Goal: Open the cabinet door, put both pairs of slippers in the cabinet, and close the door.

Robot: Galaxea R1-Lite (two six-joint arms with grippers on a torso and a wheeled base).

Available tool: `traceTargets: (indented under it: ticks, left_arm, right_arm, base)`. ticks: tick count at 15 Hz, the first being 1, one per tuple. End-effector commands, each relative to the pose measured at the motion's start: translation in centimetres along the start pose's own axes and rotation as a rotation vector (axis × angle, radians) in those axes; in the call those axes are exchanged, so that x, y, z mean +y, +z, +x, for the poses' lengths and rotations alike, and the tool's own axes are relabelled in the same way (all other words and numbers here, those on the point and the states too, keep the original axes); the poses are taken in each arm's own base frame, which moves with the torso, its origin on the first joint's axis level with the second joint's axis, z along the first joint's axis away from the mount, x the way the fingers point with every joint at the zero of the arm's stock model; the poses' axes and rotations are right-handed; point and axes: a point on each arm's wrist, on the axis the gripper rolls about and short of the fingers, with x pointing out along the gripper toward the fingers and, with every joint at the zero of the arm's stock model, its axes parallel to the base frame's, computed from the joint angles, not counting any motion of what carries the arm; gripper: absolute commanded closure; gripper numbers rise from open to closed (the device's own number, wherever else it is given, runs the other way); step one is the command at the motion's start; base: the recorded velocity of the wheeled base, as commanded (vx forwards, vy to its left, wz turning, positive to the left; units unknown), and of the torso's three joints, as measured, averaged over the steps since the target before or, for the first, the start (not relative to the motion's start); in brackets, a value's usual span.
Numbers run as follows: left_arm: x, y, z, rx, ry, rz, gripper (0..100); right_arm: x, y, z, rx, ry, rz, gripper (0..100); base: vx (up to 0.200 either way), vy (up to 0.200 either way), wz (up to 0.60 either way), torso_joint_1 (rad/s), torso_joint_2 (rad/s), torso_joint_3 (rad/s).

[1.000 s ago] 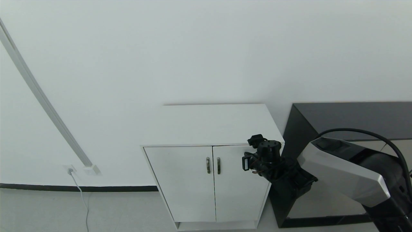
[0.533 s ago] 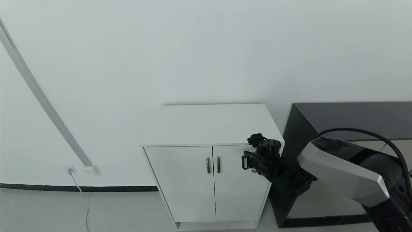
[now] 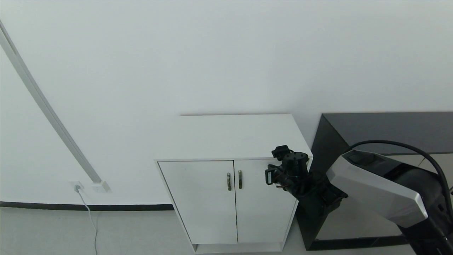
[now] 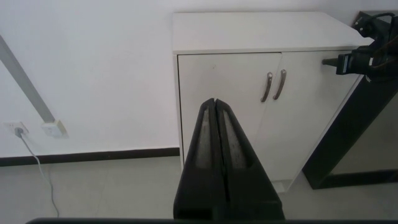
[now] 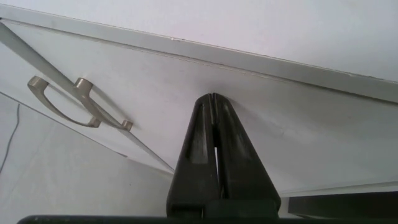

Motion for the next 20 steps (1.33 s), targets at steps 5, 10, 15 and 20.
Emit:
traceTargets:
  ticks: [5,10,15,20]
  left_arm:
    - [0.0,0.0,0.0,0.0,0.0,0.0,100]
    - [0.0,0.0,0.0,0.0,0.0,0.0,100]
    - [0.0,0.0,0.0,-0.001,0.0,0.0,100]
    - [0.0,0.0,0.0,-0.001,0.0,-0.002,100]
  right_arm:
    - [-0.1,-0.9,0.5,0.008,-0.002,-0.001,100]
    - [0.2,0.5,-3.2,0.009,0.014,-0.005,100]
    - [-0.7,0.6,-11.6,-0.05,0.036,-0.002,100]
    - [-4.6,2.3,-18.5,-0.073,-0.078,0.019,100]
  base:
    - [0.0,0.0,0.0,0.0,0.0,0.0]
    - [0.0,0.0,0.0,0.0,0.0,0.0]
    - [0.0,0.0,0.0,0.0,0.0,0.0]
    - [0.0,0.0,0.0,0.0,0.0,0.0]
